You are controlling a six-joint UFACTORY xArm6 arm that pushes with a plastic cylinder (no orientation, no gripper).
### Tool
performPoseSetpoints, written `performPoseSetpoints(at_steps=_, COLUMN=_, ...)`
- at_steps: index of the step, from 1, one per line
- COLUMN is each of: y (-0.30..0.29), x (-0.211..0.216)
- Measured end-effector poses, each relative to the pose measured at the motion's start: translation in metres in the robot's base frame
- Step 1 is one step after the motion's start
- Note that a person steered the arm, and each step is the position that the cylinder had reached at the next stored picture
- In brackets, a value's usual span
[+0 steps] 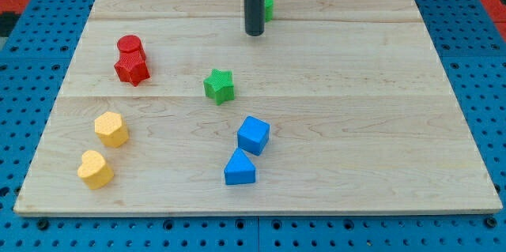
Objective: Move the green star towards the green circle
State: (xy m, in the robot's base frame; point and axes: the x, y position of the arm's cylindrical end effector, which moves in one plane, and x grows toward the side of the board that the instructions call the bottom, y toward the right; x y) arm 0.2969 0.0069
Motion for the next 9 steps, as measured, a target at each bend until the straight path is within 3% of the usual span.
performPoseSetpoints(at_steps=1, y=0.002, x=-0.023)
performPoseSetpoints(at_steps=3, y=0.036, x=0.115)
performPoseSetpoints(at_steps=4, y=0.021, x=0.162)
performPoseSetpoints(at_steps=6, y=-0.058, x=0.160)
performPoseSetpoints(at_steps=7, y=-0.094, x=0.136)
performPoseSetpoints(at_steps=8, y=-0.104, x=0.097)
performPoseSetpoints(at_steps=9, y=-0.074, x=0.083)
